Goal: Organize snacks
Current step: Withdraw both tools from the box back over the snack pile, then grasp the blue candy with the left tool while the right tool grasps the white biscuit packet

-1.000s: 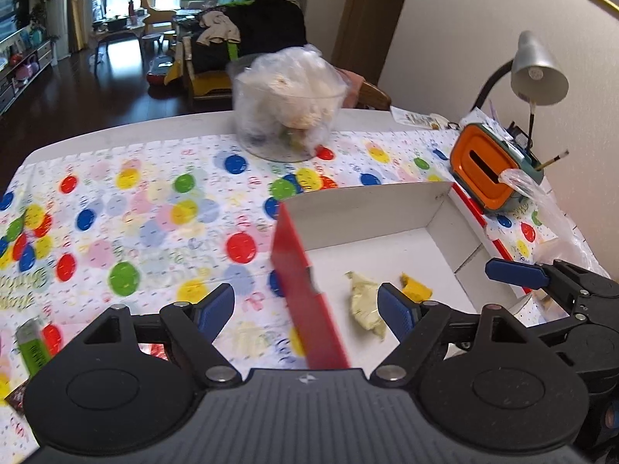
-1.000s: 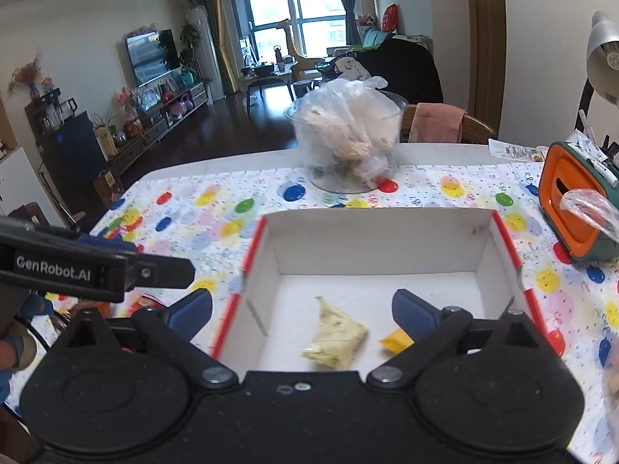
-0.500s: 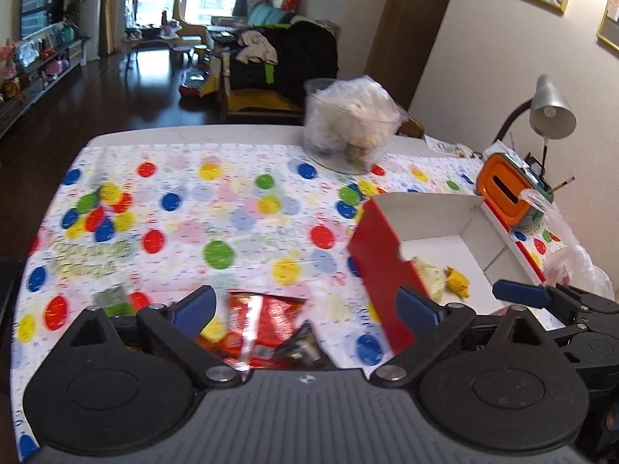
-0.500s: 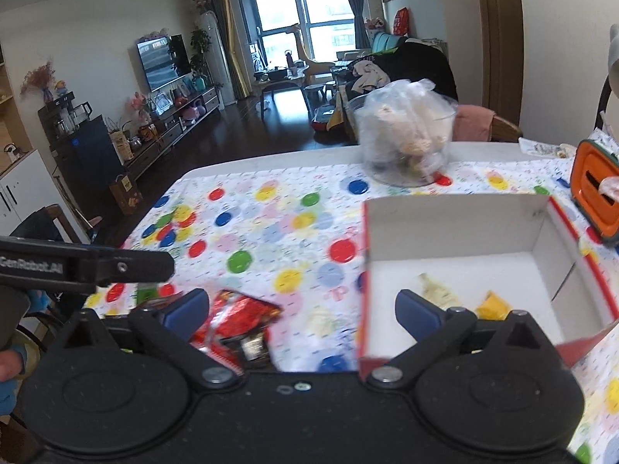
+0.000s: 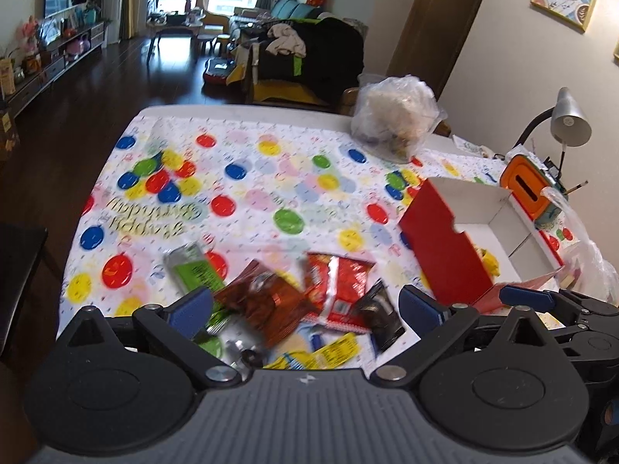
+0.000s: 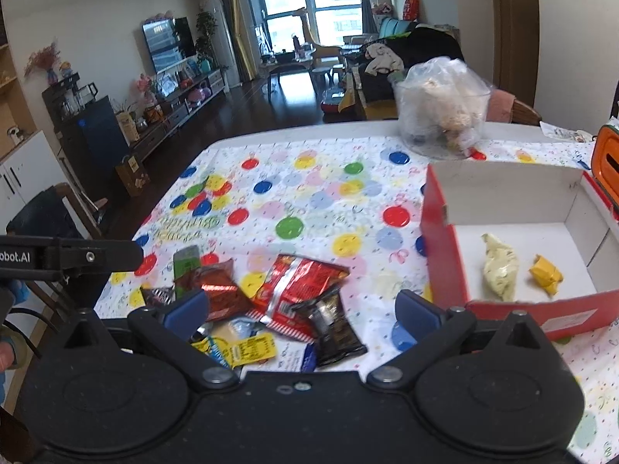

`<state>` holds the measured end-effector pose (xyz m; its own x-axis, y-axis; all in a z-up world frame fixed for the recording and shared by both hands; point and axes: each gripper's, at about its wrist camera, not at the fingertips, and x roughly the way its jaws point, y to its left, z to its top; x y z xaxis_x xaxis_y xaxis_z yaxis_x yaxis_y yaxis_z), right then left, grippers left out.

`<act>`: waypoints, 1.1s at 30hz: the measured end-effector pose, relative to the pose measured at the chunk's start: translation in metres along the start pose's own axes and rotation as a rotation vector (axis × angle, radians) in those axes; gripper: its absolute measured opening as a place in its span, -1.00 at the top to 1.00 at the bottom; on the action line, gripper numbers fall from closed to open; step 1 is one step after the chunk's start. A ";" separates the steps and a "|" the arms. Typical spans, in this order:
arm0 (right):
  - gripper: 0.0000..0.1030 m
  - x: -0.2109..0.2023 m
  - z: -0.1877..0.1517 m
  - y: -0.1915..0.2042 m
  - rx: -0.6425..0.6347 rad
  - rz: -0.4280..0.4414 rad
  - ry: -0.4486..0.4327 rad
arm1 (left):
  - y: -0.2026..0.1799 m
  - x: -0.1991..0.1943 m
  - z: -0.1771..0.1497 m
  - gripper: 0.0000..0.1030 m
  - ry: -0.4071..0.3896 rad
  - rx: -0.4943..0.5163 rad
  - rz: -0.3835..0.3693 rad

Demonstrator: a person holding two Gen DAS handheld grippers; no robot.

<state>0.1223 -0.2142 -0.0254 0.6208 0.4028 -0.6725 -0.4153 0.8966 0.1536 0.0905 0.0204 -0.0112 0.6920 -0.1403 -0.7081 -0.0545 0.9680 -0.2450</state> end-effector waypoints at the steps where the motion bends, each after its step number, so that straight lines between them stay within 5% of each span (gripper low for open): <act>1: -1.00 0.002 -0.002 0.003 -0.010 0.000 0.009 | 0.003 0.001 -0.002 -1.00 0.005 -0.001 0.002; 15: -0.94 0.031 -0.031 0.023 -0.120 0.013 0.106 | 0.035 0.025 -0.044 -1.00 0.080 0.036 0.134; 33: -0.49 0.100 -0.055 0.029 -0.241 -0.021 0.284 | 0.053 0.066 -0.078 -0.89 0.237 -0.022 0.195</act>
<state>0.1360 -0.1578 -0.1283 0.4356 0.2868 -0.8532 -0.5701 0.8214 -0.0150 0.0770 0.0459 -0.1225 0.4799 0.0005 -0.8773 -0.1873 0.9770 -0.1019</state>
